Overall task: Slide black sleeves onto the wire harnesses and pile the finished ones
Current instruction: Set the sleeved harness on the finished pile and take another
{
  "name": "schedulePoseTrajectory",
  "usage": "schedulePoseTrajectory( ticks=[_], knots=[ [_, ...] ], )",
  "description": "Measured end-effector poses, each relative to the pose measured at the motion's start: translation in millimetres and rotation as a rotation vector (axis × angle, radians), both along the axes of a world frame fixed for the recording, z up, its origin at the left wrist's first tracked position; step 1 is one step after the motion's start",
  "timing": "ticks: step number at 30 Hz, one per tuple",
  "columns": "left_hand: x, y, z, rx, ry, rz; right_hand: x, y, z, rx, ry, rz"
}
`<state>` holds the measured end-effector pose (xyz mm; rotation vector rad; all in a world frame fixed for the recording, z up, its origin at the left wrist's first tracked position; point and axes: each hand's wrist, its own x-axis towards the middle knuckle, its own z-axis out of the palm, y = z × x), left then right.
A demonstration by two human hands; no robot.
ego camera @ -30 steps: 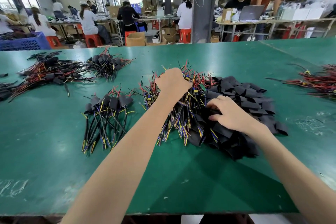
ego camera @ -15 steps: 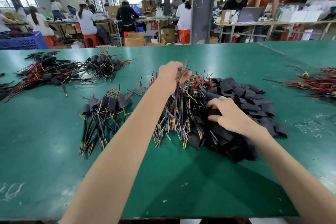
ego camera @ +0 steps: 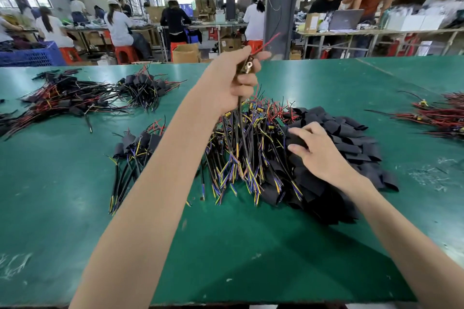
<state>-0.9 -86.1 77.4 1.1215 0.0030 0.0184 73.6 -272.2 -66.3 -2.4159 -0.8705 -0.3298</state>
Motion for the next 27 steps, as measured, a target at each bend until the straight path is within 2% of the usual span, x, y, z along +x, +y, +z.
schedulePoseTrajectory(
  ticks=[7,9,11,13,18,23,27],
  knots=[
    [-30.2,29.7,-6.0,1.193,-0.305,0.475,-3.1,0.7,1.5,0.147,0.011,0.011],
    [-36.7,38.2,-21.9,1.531,-0.364,0.528,-3.6,1.6,1.4,0.171,0.008,0.021],
    [-39.7,44.1,-46.6,1.718,-0.324,0.511,-3.9,2.4,1.2,0.202,-0.022,0.029],
    [-42.3,46.7,-76.0,1.773,-0.263,0.500,-4.9,3.3,1.0,0.240,-0.045,0.032],
    [-48.2,52.9,-125.9,1.677,-0.329,0.683,-6.8,5.4,0.1,0.300,-0.055,0.045],
    [-50.8,52.1,-134.5,1.642,-0.454,0.818,-9.9,6.8,-0.2,0.347,0.000,0.084],
    [-52.4,49.5,-136.8,1.600,-0.475,0.922,-12.0,9.1,-3.6,0.384,0.057,0.131]
  ],
)
